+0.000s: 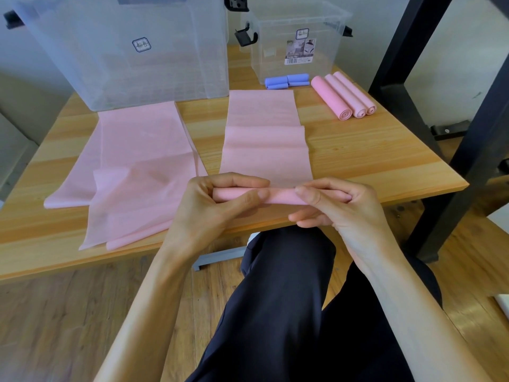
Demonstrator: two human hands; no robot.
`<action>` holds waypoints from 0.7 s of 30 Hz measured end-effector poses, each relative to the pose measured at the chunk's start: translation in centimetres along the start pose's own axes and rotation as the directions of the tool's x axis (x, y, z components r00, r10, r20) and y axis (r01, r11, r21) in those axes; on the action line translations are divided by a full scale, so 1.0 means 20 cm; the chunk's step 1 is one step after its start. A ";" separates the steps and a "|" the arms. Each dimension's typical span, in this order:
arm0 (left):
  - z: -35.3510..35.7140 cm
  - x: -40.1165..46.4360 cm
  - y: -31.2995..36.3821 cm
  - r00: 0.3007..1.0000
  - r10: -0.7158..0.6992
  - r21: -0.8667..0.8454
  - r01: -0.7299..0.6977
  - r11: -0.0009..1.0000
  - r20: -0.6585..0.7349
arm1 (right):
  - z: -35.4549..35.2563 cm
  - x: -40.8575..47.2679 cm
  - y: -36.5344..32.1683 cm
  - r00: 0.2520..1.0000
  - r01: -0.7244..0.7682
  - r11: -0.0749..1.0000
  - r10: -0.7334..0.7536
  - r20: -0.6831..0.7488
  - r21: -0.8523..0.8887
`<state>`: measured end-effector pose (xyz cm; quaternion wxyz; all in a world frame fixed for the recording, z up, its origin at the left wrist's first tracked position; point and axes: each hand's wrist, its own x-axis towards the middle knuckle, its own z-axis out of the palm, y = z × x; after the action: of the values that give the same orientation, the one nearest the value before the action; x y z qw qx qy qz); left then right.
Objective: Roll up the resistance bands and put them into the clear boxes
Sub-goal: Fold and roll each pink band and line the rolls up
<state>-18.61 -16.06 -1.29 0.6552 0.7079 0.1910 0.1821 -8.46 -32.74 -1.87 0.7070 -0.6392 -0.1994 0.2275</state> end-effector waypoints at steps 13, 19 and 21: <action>0.02 0.01 0.00 0.999 -0.008 -0.022 0.007 1.000 -0.046 | 0.01 0.00 0.01 1.000 -0.028 0.999 0.028 0.004 0.030; 0.00 0.01 -0.01 1.000 0.016 0.003 -0.016 1.000 -0.001 | 0.01 0.00 0.00 1.000 0.009 1.000 -0.009 -0.021 0.009; 0.01 0.01 -0.01 1.000 0.026 -0.004 -0.026 1.000 0.003 | 0.01 0.00 -0.01 0.999 -0.007 1.000 0.008 -0.033 0.010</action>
<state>-18.45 -16.10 -1.47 0.6544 0.7094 0.1803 0.1901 -8.56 -32.46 -1.73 0.7126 -0.6401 -0.1840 0.2205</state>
